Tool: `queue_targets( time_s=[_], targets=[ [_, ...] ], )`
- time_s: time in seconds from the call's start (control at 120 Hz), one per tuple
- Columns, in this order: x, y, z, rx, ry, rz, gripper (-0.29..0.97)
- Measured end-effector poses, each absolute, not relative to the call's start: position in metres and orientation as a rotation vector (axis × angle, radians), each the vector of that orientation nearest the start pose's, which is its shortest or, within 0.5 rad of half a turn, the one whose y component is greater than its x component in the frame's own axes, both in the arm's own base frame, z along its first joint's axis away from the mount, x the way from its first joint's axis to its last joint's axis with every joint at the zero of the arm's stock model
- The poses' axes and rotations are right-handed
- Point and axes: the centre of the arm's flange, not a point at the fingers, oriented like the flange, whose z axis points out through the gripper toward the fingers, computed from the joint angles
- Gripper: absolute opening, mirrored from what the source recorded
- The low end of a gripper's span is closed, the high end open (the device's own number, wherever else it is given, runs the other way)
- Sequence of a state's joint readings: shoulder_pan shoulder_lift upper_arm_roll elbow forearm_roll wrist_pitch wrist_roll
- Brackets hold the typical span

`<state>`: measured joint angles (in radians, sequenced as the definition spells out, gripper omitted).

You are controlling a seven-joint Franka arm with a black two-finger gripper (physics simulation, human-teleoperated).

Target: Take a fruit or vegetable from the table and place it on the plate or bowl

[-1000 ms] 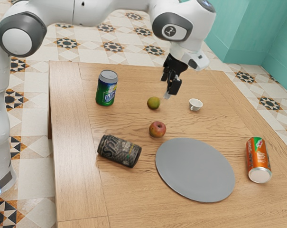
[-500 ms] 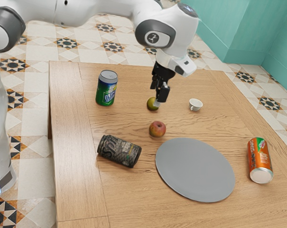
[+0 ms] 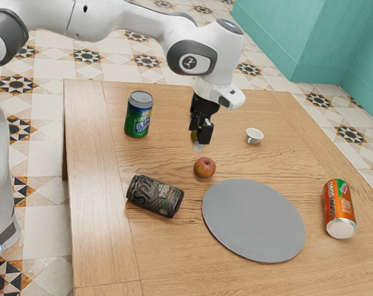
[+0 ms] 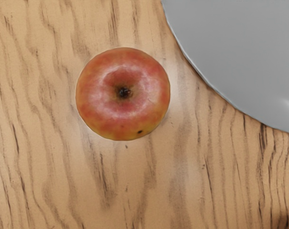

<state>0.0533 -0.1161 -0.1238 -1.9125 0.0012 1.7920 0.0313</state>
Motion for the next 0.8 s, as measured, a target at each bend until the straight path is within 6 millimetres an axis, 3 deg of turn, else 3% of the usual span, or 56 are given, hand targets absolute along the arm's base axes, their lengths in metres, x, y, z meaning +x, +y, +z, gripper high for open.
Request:
queue_targets(
  time_s=[0.1,0.2,0.3,0.458,0.708,0.8],
  targets=[
    [0.534,-0.046,0.534,-3.131,0.192,0.019,0.68],
    [0.54,-0.039,0.523,-3.151,0.181,0.044,0.68],
    [0.527,-0.03,0.53,-3.156,0.161,0.03,0.68],
    [0.51,-0.044,0.525,-3.153,0.218,0.046,0.68],
    [0.525,-0.006,0.502,-3.175,0.161,0.072,0.68],
    [0.533,-0.004,0.508,-3.172,0.184,0.034,0.68]
  ],
)
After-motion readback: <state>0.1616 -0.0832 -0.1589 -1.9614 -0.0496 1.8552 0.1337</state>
